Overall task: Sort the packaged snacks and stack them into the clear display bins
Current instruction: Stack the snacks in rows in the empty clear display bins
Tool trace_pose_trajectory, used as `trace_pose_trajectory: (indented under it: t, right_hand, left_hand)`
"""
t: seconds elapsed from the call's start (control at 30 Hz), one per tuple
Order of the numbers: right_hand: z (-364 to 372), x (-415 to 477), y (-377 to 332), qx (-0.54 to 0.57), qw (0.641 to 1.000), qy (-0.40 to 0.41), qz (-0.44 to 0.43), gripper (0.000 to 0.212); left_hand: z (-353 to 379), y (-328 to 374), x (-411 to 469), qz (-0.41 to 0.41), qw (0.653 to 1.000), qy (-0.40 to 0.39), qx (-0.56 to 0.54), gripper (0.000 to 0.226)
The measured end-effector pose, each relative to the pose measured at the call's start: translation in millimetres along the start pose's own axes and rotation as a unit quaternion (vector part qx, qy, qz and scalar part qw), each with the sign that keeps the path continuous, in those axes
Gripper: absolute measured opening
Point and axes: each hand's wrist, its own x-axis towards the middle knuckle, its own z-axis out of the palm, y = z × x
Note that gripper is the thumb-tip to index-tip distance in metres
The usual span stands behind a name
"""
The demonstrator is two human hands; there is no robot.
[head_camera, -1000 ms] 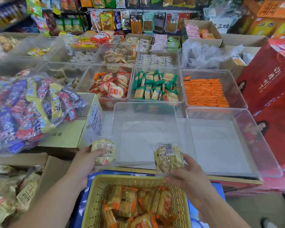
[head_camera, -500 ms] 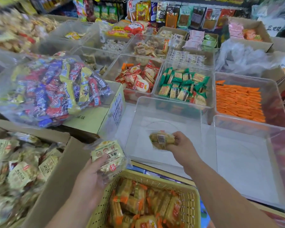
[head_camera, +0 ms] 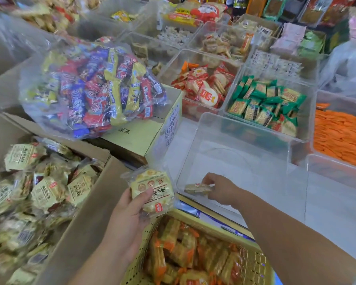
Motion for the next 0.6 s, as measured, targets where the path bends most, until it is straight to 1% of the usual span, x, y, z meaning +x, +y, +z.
trace_pose_trajectory:
  t: [0.07, 0.1, 0.17, 0.2, 0.27, 0.37, 0.43, 0.5, 0.6]
  right_hand:
    - [-0.7, -2.6, 0.3, 0.076, 0.995, -0.059, -0.001, 0.047]
    - [-1.0, -4.7, -0.5, 0.123, 0.989, -0.086, 0.010, 0.048]
    - [-1.1, -8.6, -4.3, 0.173, 0.978, -0.115, 0.036, 0.040]
    - [-0.9, -9.5, -6.1, 0.167, 0.977, -0.122, 0.044, 0.036]
    - [-0.2, -11.3, -9.7, 0.122, 0.983, -0.131, 0.040, 0.035]
    - [0.6, -14.8, -15.5, 0.047, 0.985, -0.163, 0.021, 0.044]
    - [-0.2, -17.7, -18.5, 0.020, 0.983, -0.180, 0.017, 0.051]
    - [-2.7, -24.2, -22.3, 0.025, 0.987, -0.160, 0.020, 0.054]
    - [-8.8, -39.8, -25.6, 0.078, 0.995, -0.064, 0.013, 0.054]
  left_hand:
    - [-6.0, -0.8, 0.7, -0.006, 1.000, -0.002, -0.003, 0.060]
    - [-8.6, -0.6, 0.5, -0.010, 1.000, -0.004, -0.007, 0.063]
    - [-14.8, -0.2, 0.7, -0.015, 1.000, -0.009, -0.020, 0.065]
    - [-18.0, -0.2, 1.0, -0.017, 0.999, -0.013, -0.030, 0.061]
    - [-22.5, -0.2, 1.6, -0.023, 0.998, -0.024, -0.046, 0.048]
    - [-22.0, 0.7, 0.3, -0.038, 0.998, -0.027, -0.050, 0.044]
    - [-17.6, 2.0, -2.4, -0.050, 0.997, -0.022, -0.049, 0.043]
    - [-12.7, 3.2, -6.5, -0.067, 0.996, -0.021, -0.056, 0.040]
    - [-5.4, 4.1, -13.4, -0.083, 0.994, -0.041, -0.057, 0.042]
